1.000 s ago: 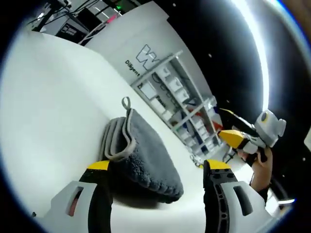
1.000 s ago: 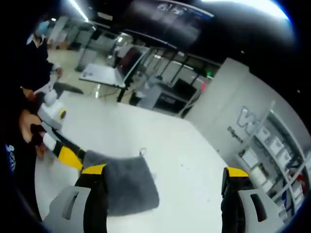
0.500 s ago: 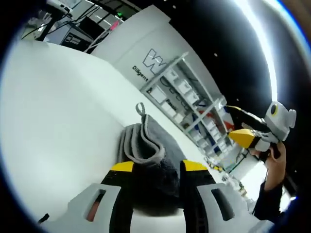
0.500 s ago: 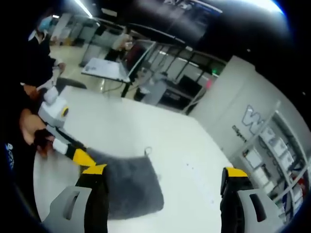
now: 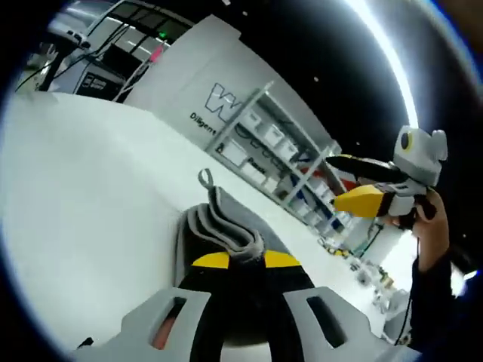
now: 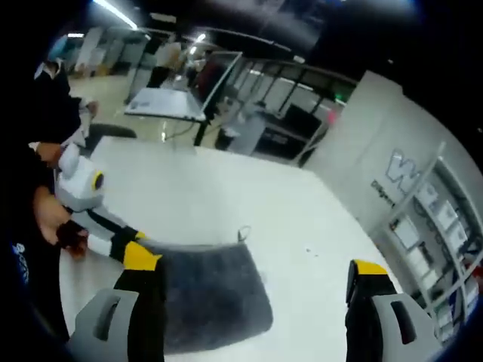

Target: Open the folded towel by lifting each exposed corner and separating the folded layers until the towel lies flat within the target outline without major curled edges

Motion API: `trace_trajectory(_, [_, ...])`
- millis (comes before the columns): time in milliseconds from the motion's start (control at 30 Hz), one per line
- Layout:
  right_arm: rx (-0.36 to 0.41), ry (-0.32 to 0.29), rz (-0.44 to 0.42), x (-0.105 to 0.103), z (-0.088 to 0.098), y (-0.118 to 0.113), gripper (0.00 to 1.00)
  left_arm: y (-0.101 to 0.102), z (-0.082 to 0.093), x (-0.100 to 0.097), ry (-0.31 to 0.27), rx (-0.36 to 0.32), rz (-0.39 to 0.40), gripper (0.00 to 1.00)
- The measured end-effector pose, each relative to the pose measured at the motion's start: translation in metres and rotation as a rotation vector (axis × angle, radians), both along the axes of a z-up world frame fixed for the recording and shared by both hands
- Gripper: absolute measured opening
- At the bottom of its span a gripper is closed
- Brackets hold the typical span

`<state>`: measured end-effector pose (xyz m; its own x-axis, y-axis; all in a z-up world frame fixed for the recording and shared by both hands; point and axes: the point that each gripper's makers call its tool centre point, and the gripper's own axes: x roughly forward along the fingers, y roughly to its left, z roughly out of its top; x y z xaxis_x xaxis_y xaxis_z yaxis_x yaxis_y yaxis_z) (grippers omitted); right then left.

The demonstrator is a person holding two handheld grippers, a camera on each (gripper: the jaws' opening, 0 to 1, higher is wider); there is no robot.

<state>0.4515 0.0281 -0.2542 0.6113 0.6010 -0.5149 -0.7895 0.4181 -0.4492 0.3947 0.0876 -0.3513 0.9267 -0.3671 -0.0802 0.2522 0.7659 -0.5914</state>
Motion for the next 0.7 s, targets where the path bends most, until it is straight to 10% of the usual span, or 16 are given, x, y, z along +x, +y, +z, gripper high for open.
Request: trace_trajectory(700, [-0.195, 0.122, -0.108, 0.02, -0.061, 0.057, 1.0, -0.025, 0.026, -0.005, -0.186, 0.262, -0.049, 0.09])
